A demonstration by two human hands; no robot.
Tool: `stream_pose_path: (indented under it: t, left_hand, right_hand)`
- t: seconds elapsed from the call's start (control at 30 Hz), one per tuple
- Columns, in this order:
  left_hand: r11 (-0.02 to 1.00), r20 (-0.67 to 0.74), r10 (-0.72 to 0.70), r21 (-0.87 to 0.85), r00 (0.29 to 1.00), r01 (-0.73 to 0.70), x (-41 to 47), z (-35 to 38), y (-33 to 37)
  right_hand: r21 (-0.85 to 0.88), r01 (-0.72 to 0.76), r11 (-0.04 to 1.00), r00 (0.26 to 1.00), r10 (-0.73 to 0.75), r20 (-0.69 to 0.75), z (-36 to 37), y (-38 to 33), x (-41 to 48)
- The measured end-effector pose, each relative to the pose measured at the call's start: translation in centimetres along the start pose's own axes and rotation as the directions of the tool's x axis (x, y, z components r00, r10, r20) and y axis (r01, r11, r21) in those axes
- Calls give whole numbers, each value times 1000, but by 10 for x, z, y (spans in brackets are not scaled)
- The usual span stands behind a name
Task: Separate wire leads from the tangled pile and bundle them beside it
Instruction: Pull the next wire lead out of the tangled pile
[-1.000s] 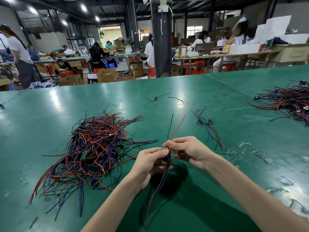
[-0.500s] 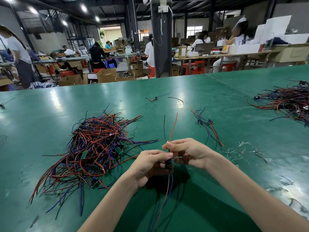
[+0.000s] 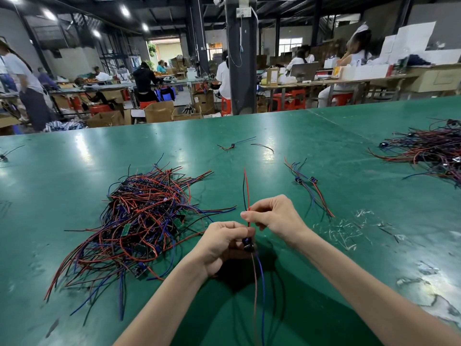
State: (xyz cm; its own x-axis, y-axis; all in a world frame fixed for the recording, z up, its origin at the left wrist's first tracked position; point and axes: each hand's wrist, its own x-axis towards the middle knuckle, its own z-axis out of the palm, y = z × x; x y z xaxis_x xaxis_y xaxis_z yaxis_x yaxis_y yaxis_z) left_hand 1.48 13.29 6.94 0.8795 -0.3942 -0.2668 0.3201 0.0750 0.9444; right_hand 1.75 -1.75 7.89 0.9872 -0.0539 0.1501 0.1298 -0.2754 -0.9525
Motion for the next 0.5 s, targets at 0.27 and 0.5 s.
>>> stream_pose_path:
  t: [0.27,0.5]
  left_hand:
    - [998,116,-50,42,992,46,-8,9,-1]
    - [998,132,-45,52,990,39,-10,10,5]
  right_hand:
    - [-106,32,994,958,-61,-281,-24,13,17]
    - [-219,133,967,895,-212,-391,-29,18,25]
